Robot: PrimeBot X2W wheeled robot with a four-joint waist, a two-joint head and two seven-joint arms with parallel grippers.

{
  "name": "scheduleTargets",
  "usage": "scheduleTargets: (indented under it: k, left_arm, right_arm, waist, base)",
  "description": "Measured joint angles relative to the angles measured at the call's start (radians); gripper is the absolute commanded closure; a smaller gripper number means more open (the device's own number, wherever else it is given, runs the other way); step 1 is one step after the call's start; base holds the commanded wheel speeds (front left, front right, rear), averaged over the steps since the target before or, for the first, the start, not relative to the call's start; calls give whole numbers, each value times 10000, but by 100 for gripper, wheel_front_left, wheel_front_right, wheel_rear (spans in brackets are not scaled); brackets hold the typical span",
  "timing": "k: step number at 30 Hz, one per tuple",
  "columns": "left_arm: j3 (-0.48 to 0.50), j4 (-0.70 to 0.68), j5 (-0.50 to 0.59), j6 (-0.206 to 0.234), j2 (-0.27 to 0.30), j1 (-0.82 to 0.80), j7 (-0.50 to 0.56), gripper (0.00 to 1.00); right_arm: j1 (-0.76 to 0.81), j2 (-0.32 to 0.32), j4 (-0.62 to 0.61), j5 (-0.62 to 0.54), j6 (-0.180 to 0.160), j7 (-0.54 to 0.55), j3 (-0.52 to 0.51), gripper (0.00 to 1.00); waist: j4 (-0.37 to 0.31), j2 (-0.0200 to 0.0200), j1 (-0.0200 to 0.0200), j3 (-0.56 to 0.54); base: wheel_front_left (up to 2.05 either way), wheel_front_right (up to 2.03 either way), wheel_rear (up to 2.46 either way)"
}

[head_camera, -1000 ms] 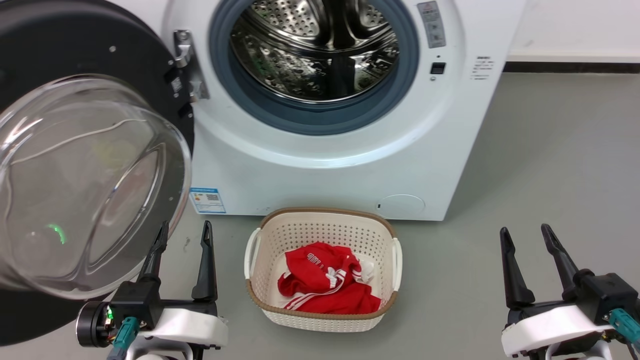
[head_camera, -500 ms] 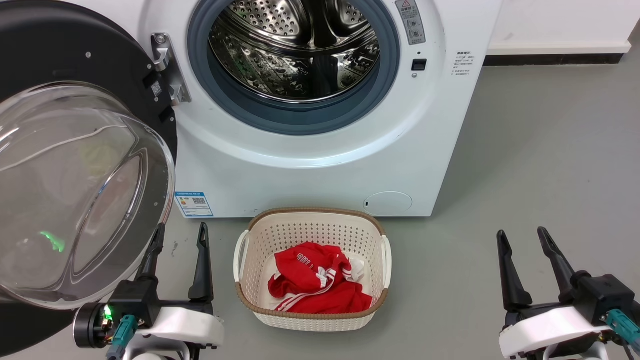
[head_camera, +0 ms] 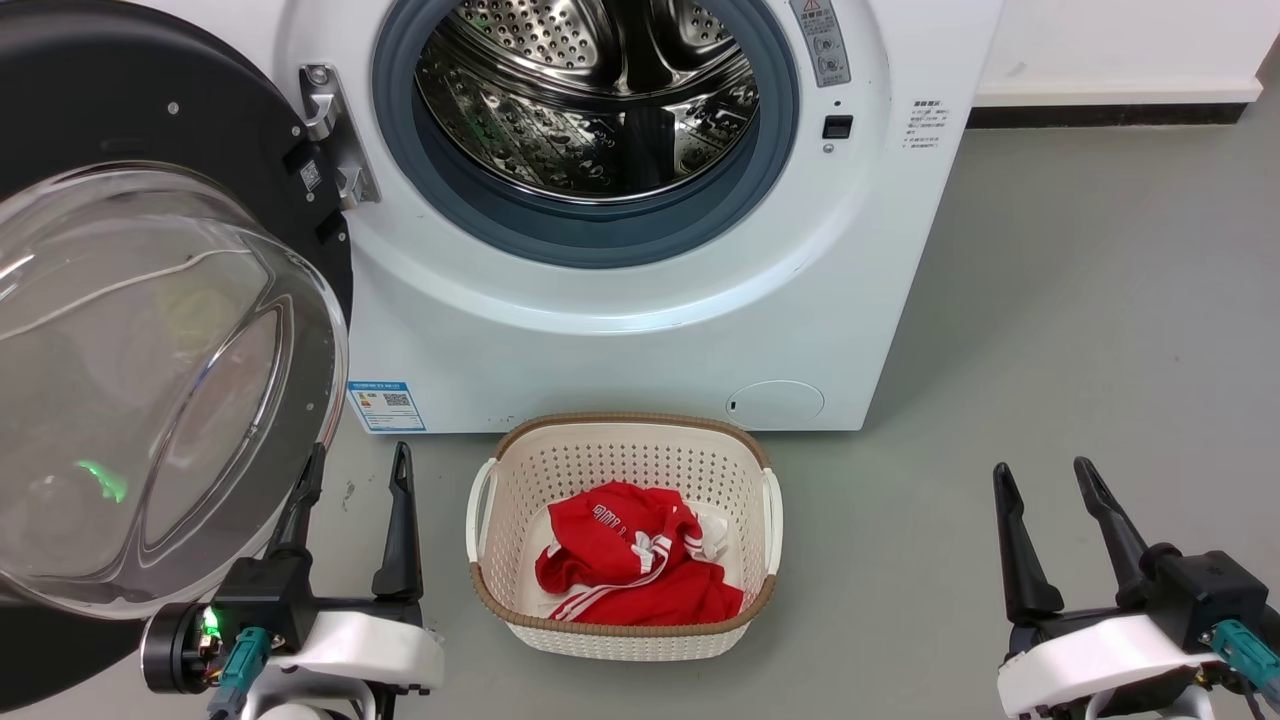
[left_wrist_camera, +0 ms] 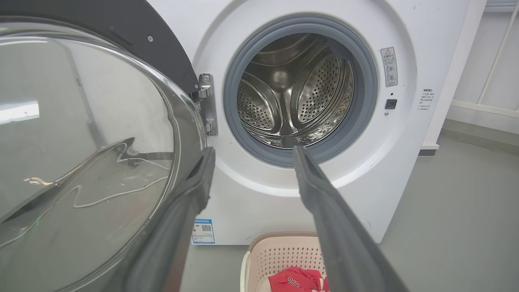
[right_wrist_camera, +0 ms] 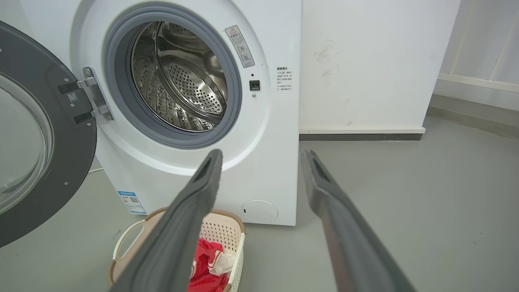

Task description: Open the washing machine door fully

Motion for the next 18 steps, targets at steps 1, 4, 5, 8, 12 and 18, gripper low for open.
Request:
scheduleTargets:
  k: [1, 4, 5, 8, 12, 18]
  left_arm:
    - [6, 0, 0, -10, 0, 0, 0, 0]
    - [25, -4, -2, -36, 0, 0, 0, 0]
    - [31, -6, 0, -36, -2, 0, 0, 0]
    - [31, 297, -4, -38, -23, 142, -2, 100]
    - [132, 573, -546, -50, -38, 209, 265, 100]
    - [194, 652, -1804, -123, -38, 202, 558, 100]
  right_arm:
    - [0, 0, 8, 6, -2, 0, 2, 0]
    - [0, 0, 25, 23, -2, -10, 15, 0]
    - [0, 0, 31, 38, -2, -12, 15, 0]
    - [141, 2, 297, 35, 0, 10, 21, 100]
    - [259, 0, 447, 602, 0, 90, 27, 100]
    - [221, -19, 571, 1881, 0, 270, 21, 100]
  waist:
    - [1, 0, 0, 0]
    - [2, 0, 0, 1]
    - [2, 0, 0, 2]
    - [2, 0, 0, 3]
    - [2, 0, 0, -3]
    - [4, 0, 0, -15]
  base:
    - [0, 0, 0]
    - [0, 0, 0]
    - [0, 0, 0]
    - [0, 0, 0]
    - [0, 0, 0]
    - [0, 0, 0]
